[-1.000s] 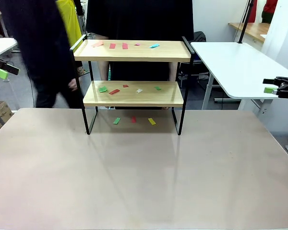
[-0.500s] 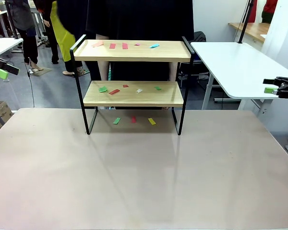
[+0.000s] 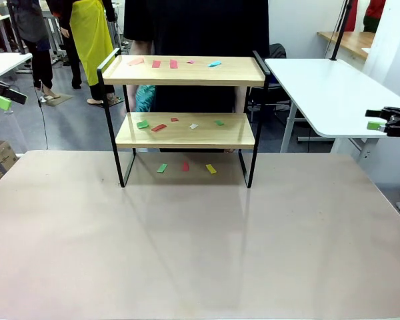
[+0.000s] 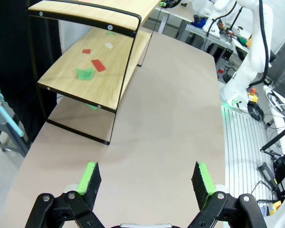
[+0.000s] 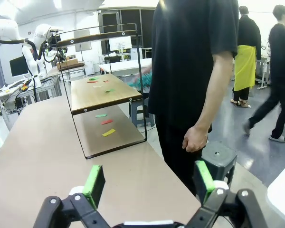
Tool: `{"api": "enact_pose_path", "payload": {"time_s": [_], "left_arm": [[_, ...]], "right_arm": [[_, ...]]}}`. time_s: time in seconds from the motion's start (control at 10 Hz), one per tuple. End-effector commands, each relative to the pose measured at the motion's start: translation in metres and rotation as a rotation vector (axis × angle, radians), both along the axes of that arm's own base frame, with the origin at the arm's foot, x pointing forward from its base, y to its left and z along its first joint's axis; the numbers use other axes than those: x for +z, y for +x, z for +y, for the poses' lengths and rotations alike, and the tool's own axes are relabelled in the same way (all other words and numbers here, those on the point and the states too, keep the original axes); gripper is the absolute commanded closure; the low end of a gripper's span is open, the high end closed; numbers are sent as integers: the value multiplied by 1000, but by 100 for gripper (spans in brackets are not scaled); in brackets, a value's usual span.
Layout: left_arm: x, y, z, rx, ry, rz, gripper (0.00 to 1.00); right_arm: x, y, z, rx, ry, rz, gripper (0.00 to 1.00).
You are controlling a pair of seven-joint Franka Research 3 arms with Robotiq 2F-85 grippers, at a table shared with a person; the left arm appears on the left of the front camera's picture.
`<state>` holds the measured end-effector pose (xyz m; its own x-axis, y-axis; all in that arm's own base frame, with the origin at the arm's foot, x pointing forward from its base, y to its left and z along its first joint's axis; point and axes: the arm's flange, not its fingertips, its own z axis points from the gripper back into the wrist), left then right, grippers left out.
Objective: Clean the shelf.
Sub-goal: Pick up the Duster handed by the human.
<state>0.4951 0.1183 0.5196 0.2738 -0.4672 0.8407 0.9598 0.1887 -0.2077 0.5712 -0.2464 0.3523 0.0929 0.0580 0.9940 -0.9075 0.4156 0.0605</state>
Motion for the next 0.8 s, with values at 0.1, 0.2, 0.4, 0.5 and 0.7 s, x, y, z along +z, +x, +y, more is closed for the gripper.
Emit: {"api": "enact_pose_path", "payload": {"time_s": [0.1,0.2,0.4,0.5,0.7], "left_arm": [[1,0,-1,-2,-2,-1,0],[1,0,-1,-2,-2,-1,0],[1,0,-1,-2,-2,-1,0],[1,0,-1,-2,-2,-1,0],[1,0,-1,-2,-2,-1,0]], "right_arm": [[2,0,1,0,0,-4,0],[2,0,1,0,0,-4,0],[2,0,1,0,0,-4,0],[2,0,1,0,0,-4,0],[2,0,1,0,0,-4,0]]}}
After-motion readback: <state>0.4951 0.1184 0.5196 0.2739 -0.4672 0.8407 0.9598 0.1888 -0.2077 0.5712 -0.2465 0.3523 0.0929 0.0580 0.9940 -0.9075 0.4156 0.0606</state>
